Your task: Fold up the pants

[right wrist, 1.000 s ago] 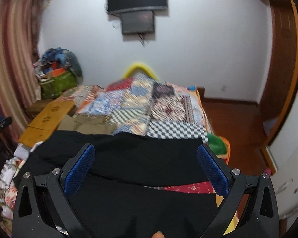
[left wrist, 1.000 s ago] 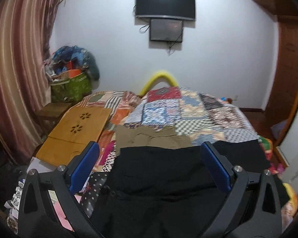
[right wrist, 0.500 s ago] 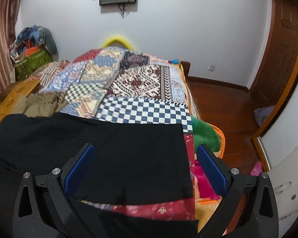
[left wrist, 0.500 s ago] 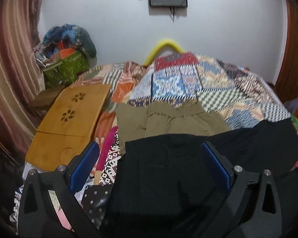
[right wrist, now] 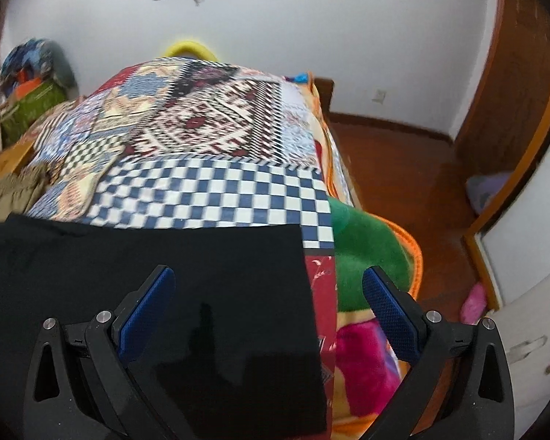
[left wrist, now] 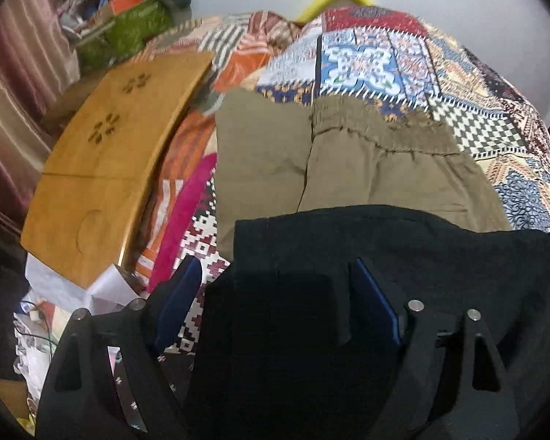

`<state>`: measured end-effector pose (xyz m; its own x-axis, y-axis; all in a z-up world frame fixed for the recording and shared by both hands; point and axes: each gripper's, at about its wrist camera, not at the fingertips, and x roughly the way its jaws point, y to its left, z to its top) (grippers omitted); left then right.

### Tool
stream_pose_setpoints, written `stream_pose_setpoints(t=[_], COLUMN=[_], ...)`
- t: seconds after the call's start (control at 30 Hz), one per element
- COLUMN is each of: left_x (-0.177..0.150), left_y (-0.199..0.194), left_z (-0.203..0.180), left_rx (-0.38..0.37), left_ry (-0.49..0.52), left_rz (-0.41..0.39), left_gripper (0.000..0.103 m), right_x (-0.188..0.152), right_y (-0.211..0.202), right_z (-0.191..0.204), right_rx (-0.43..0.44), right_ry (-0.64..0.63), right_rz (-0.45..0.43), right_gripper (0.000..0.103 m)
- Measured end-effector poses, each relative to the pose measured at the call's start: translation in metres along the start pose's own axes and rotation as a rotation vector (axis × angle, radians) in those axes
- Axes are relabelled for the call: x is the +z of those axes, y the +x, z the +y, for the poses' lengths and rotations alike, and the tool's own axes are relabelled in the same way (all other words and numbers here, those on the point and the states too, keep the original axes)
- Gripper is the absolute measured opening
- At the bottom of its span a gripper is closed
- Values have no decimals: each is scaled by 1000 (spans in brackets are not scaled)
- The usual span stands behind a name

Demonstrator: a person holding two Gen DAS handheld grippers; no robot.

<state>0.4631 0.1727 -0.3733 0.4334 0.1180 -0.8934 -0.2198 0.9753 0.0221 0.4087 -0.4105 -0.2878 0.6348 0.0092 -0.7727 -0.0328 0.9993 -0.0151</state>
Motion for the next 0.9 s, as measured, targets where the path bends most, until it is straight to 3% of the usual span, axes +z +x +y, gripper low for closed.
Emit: stream_pose_setpoints(t=[0.2, 0.3, 0.47, 0.53, 0.6, 0.73, 0.77, 0.9], left_x=[1, 1, 0, 0, 0, 1, 1, 4], left_y=[17, 21, 16, 11, 6, -8, -14, -36], left_z=[0, 0, -5, -6, -5, -8, -10, -10], left_rx=[-47, -77, -82, -82, -88, -94, -84, -52], left_ry=[-25, -27, -11, -12, -25, -15, -4, 15], left_rz=[65, 78, 66, 56, 54, 38, 25, -34], left_gripper=[83, 71, 49, 41, 35, 21, 13, 12], right_x=[3, 2, 7, 9, 12, 11, 13, 22], right_y=[41, 48, 56, 59, 61, 53, 53, 41], right_z=[-15, -12, -3, -3, 0, 8, 8, 8], right_rx=[46, 86, 92, 105, 132, 107, 103, 84], right_ry=[62, 60, 35, 50, 63, 46, 46, 62], right_rz=[82, 96, 103, 111, 115, 88, 84, 26], right_gripper=[74, 60, 46, 29, 20, 13, 12, 10])
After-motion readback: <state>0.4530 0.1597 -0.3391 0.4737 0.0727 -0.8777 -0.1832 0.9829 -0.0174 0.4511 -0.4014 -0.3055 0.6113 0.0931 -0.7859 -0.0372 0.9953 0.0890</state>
